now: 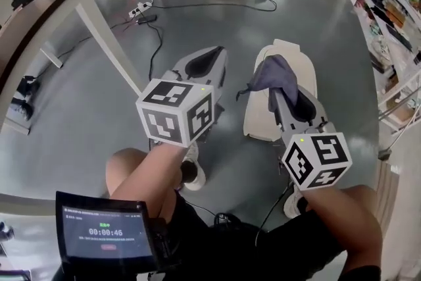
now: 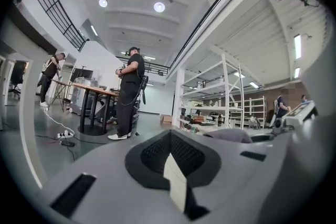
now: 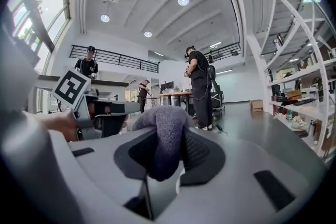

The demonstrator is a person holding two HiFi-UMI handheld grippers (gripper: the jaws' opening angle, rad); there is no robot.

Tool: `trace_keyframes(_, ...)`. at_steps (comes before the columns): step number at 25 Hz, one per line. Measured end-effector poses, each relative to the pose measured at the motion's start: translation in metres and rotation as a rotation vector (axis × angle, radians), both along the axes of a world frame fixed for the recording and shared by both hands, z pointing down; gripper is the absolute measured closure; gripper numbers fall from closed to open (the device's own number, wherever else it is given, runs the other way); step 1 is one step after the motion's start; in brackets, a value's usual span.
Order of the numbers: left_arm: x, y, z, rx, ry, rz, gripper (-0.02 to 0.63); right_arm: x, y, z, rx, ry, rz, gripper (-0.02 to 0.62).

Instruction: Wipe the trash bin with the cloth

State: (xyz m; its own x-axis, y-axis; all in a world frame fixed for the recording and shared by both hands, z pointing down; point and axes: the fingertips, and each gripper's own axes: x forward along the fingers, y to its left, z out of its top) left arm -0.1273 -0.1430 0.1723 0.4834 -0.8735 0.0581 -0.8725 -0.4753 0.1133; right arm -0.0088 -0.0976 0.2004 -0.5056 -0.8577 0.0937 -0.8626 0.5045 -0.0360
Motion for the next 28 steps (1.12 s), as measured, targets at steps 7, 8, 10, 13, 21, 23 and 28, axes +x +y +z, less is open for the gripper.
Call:
trace_keyframes(7, 0.068, 0.033, 0.002, 0.020, -0.061, 0.071, 0.609, 0.073, 0.024, 0.007, 0.036, 0.065, 0.077, 0.503)
trace_keyframes(8, 0.072, 0.038, 0.007, 0.022, -0.070, 0.072, 0.609, 0.081, 0.025, 0.008, 0.034, 0.066, 0.089, 0.503)
trace_keyframes(10, 0.075, 0.050, 0.024, 0.015, -0.101, 0.060, 0.609, 0.093, 0.026, 0.010, 0.027, 0.075, 0.108, 0.503)
trace_keyframes(13, 0.087, 0.057, 0.033, 0.014, -0.132, 0.092, 0.609, 0.110, 0.030, 0.008, 0.015, 0.080, 0.127, 0.503)
trace_keyframes(21, 0.108, 0.060, 0.054, -0.071, -0.087, 0.150, 0.609, 0.130, 0.048, 0.005, 0.002, 0.116, 0.140, 0.503)
trace_keyframes(23, 0.114, 0.058, 0.058, -0.101, -0.052, 0.164, 0.609, 0.135, 0.048, 0.008, 0.018, 0.124, 0.157, 0.503)
trace_keyframes(28, 0.120, 0.058, 0.064, -0.092, -0.090, 0.173, 0.609, 0.149, 0.050, 0.016, 0.048, 0.125, 0.213, 0.505)
